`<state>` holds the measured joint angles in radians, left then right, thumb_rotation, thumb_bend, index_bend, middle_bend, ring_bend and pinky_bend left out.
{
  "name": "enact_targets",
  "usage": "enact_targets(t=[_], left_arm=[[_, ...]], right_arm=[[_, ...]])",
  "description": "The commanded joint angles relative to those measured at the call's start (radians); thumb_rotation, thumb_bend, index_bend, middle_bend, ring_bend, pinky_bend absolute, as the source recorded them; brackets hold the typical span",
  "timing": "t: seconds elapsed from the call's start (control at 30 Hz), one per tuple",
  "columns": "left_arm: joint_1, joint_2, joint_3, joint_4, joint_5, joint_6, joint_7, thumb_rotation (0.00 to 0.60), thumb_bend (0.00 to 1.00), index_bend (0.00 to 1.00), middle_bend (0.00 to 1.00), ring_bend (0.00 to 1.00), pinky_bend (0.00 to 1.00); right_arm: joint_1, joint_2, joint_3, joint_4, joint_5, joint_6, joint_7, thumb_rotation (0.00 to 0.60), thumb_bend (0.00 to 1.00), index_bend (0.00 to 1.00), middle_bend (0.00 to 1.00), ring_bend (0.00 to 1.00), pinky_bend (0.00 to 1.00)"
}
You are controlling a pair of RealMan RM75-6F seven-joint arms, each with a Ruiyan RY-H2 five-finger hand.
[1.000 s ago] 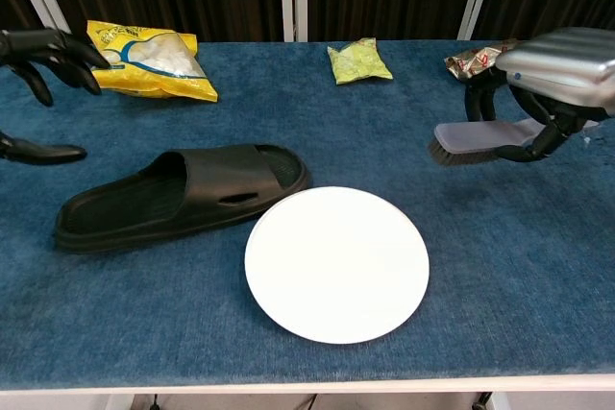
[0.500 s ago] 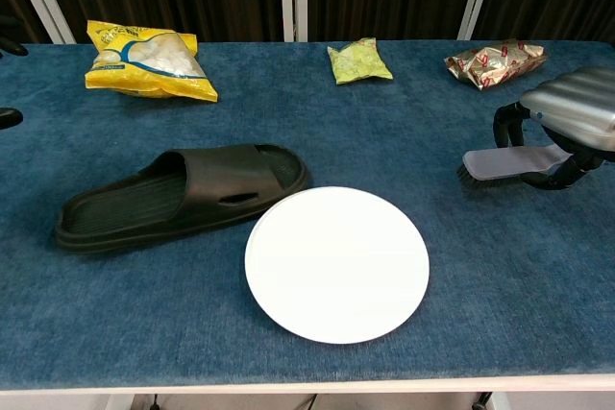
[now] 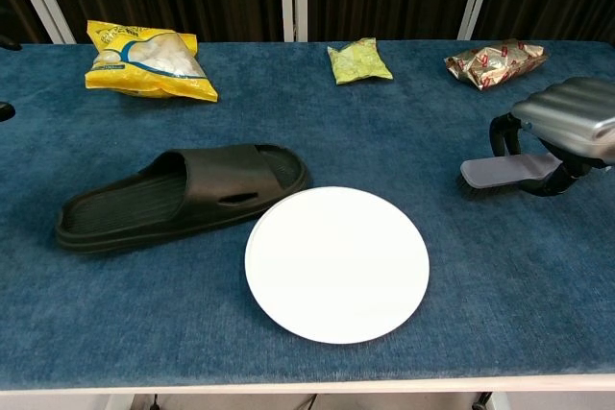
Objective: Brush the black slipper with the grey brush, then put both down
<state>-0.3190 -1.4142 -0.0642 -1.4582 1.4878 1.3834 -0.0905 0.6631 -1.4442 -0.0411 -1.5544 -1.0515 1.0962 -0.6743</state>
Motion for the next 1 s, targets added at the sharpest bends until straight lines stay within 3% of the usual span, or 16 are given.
enact_targets(t=[0.03,0.4,0.8,1.0], left_arm=[[0.003,-0.006,-0.001,0.009,0.007,0.01,-0.005,0.247,0.05,0.07,0.17,0.16,0.28],[0.004,-0.003,0.0,0.011,0.013,-0.002,-0.016,0.246,0.05,0.07,0.17,0.16,0.28],[0.002,0.002,0.001,0.003,0.01,-0.022,-0.016,0.248,0.05,0.07,0.17,0.16,0.28],[0.003,0.007,0.0,-0.005,0.015,-0.018,-0.012,0.249,0.05,0.07,0.17,0.16,0.28]], right_arm=[[0.0,0.002,0.005,-0.004,0.007,-0.013,-0.014,0.6,0.4,0.75,0.59,0.54,0.47],[-0.005,0.02,0.025,-0.022,0.001,-0.04,-0.005,0.6,0.29,0.43,0.37,0.32,0.29],[-0.013,0.034,0.038,-0.033,-0.015,-0.062,0.025,0.6,0.21,0.28,0.25,0.21,0.2],[-0.042,0.08,0.036,-0.084,-0.071,-0.016,0.061,0.6,0.18,0.07,0.08,0.03,0.05]])
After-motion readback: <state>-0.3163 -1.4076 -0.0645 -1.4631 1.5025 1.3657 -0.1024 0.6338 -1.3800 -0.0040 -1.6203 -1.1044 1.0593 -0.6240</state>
